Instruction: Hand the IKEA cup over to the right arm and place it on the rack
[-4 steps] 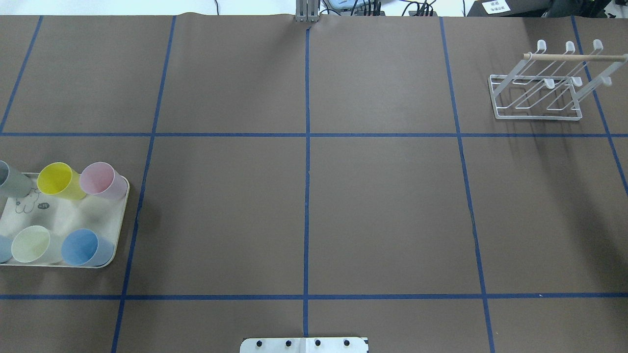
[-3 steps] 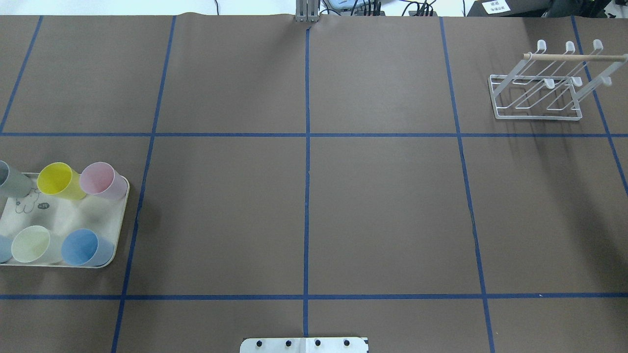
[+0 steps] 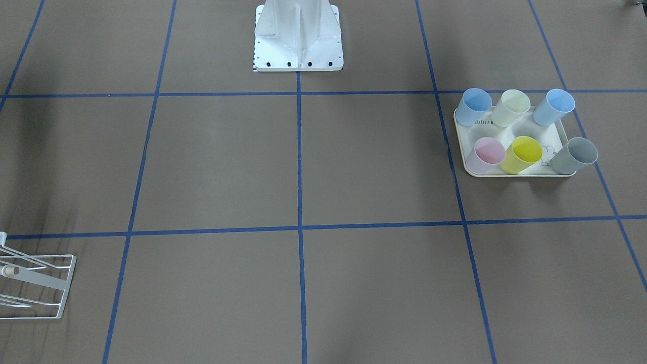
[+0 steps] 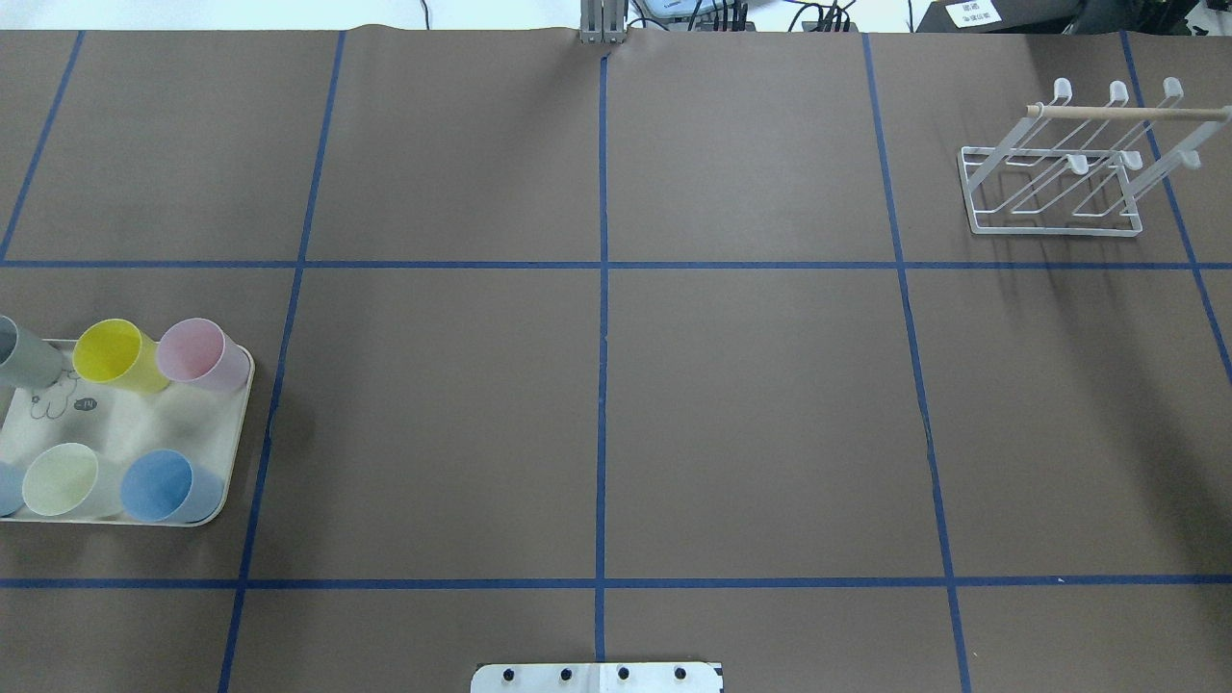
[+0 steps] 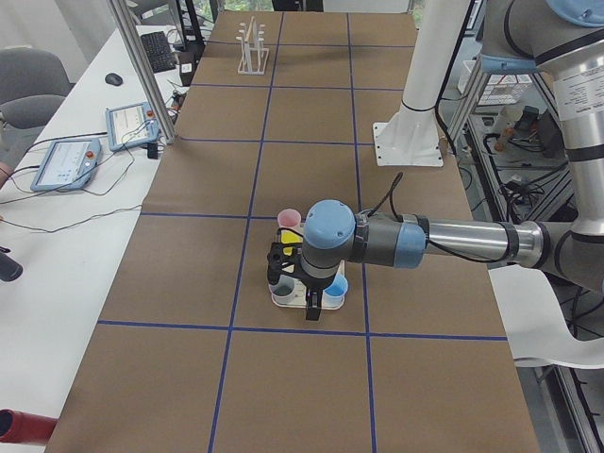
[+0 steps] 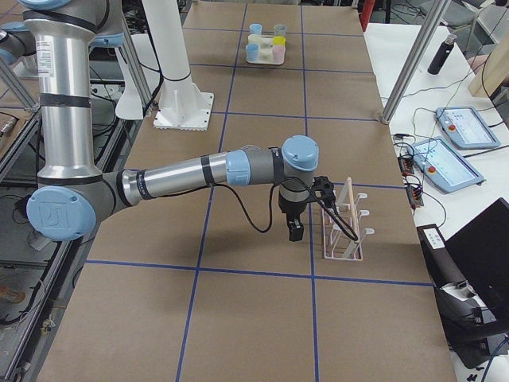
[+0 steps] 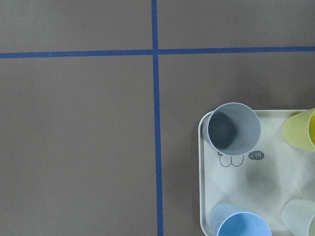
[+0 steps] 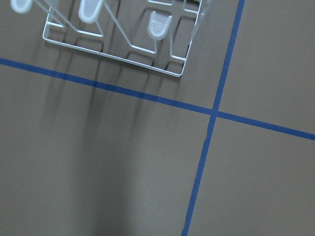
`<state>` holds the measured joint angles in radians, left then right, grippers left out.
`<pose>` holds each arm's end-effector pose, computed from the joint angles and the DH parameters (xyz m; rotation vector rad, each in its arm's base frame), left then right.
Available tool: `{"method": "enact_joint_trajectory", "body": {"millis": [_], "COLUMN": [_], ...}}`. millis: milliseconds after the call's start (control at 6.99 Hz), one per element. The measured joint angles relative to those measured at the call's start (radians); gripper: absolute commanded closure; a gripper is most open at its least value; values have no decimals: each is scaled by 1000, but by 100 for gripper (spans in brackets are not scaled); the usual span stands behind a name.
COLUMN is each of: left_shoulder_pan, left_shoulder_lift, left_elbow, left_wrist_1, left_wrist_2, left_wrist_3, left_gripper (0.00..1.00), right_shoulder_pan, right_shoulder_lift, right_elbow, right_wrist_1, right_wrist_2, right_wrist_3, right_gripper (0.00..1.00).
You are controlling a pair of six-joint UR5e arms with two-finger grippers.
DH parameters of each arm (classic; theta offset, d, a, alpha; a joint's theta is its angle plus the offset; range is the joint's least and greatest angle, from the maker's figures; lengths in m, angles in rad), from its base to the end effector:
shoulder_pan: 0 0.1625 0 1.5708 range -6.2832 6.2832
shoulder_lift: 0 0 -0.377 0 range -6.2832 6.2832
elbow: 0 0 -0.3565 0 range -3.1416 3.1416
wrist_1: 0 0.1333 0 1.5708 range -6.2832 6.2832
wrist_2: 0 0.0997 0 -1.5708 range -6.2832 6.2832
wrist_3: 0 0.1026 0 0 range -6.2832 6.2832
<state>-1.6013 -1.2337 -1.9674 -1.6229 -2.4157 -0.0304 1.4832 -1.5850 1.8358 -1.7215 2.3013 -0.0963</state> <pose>-0.0668 -0.3360 0.5537 0.1049 0.8439 -0.0100 0.0255 -0.4508 0.5171 0.0990 -0.7309 -0.2121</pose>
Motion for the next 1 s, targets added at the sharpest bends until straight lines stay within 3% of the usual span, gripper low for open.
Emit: {"method": "enact_joint_trajectory", "body": {"millis": [572,1002], "left_shoulder_pan": [64,239], "left_shoulder_lift": [27,70], "left_elbow": [7,23], "left_wrist_1": [-43,-86], "left_wrist_2": [-19,-18], "left_wrist_3": [-8,-28], "left_gripper": [0,0], "right_shoulder_pan": [-10,-18], "right_shoulder_lift": [-25,-47], "right_elbow": [15,26], "right_wrist_1": [-1,48], "right_wrist_2": [42,83], "right_wrist_3": [4,29], "right_gripper": [0,0]}}
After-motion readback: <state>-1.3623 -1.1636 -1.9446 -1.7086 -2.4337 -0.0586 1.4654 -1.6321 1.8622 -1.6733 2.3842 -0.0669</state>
